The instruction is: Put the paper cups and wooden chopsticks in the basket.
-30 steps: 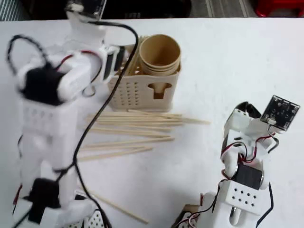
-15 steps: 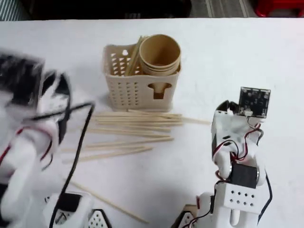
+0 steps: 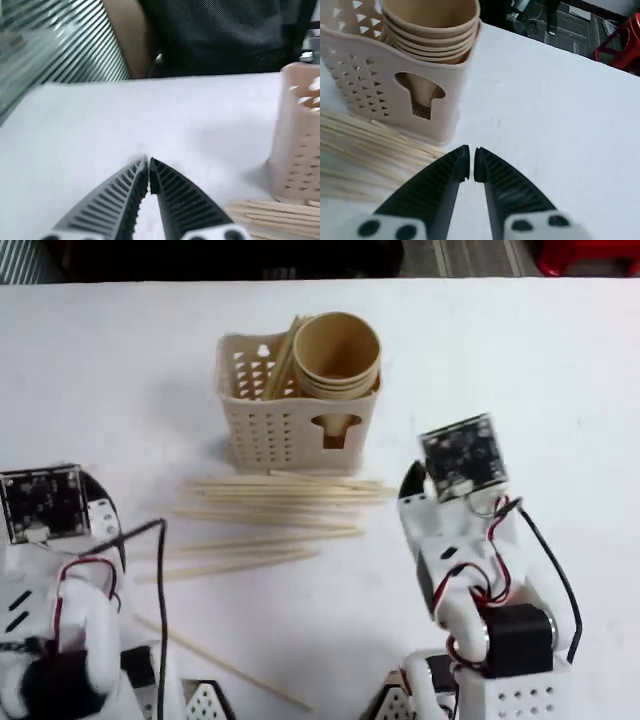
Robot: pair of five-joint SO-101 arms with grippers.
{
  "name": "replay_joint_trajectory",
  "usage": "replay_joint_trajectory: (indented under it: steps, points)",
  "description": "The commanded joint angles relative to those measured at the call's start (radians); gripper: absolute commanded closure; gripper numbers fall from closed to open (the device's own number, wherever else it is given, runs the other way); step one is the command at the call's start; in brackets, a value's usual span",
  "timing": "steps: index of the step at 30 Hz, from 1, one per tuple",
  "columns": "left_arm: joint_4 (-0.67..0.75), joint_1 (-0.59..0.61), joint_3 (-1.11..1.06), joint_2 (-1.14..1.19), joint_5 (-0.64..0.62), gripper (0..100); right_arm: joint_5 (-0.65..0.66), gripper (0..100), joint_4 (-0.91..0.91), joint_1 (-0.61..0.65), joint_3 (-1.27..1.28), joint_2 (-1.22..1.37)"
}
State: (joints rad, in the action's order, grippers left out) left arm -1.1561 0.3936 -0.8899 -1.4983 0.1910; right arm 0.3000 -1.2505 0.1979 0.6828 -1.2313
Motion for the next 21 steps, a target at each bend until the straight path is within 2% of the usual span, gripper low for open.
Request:
replay_joint_trajectory:
  steps: [1,6,11,17,19,21]
  points:
    - [0.115,0.113,-0.184,-0.042,-0.081,97,0.048,96.0,-0.090,0.084,-0.112,0.094]
    - [0.129,0.157,-0.288,-0.045,-0.146,97,0.103,96.0,-0.240,0.222,-0.261,0.288]
    - [0.150,0.209,-0.361,-0.045,-0.160,97,0.141,96.0,-0.358,0.410,-0.377,0.418]
    - [0.252,0.262,-0.453,-0.045,-0.157,97,0.146,95.9,-0.371,0.633,-0.387,0.576]
    - [0.252,0.266,-0.456,-0.045,-0.157,97,0.146,95.0,-0.346,0.673,-0.388,0.653]
    - [0.250,0.266,-0.456,-0.045,-0.157,97,0.146,90.1,-0.311,0.679,-0.388,0.740]
